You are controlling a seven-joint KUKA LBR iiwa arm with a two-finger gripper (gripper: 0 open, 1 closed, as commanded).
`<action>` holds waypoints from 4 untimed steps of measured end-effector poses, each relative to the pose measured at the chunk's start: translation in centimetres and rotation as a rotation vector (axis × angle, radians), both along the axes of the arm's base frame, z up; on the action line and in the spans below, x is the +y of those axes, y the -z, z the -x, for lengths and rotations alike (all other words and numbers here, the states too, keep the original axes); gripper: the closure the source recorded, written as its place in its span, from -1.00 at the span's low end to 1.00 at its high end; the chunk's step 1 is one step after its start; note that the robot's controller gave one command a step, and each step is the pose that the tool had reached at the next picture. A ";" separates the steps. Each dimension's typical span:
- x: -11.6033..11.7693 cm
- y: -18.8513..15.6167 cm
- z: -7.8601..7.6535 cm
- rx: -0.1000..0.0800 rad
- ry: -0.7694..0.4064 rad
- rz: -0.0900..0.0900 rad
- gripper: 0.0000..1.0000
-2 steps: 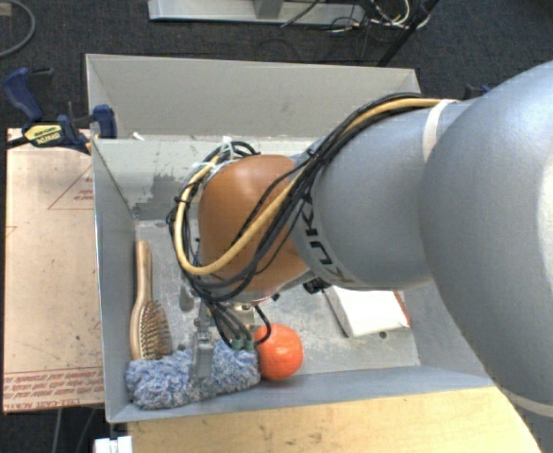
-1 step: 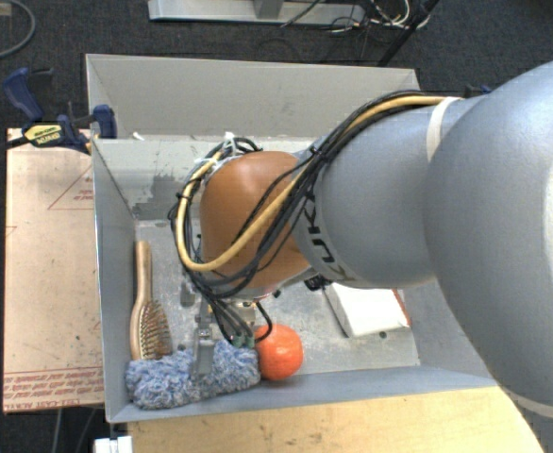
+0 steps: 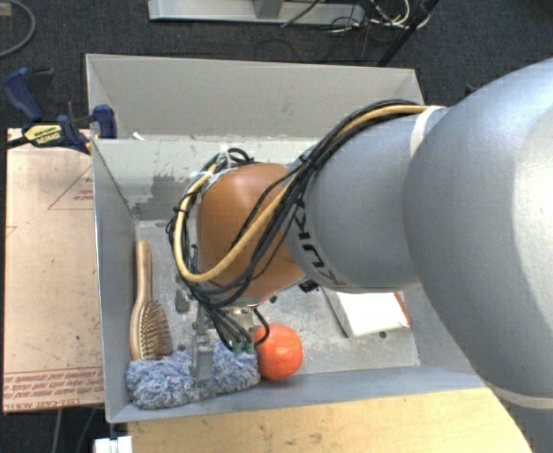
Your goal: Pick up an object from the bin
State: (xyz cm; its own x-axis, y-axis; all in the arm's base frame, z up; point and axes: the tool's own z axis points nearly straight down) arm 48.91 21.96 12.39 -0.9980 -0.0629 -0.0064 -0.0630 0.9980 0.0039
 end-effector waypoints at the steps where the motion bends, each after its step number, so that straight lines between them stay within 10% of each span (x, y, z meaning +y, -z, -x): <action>1: 0.0 3.6 0.2 0.005 -0.233 0.003 -1.00; 2: 0.0 5.0 -0.2 -0.007 -0.503 0.003 1.00; 3: 0.0 5.0 -0.2 -0.007 -0.503 0.003 1.00; 4: 0.8 -8.0 0.3 -0.009 -0.430 0.001 1.00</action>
Offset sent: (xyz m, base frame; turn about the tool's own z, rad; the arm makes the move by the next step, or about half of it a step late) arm -0.0012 -0.0002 -0.0539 -0.5073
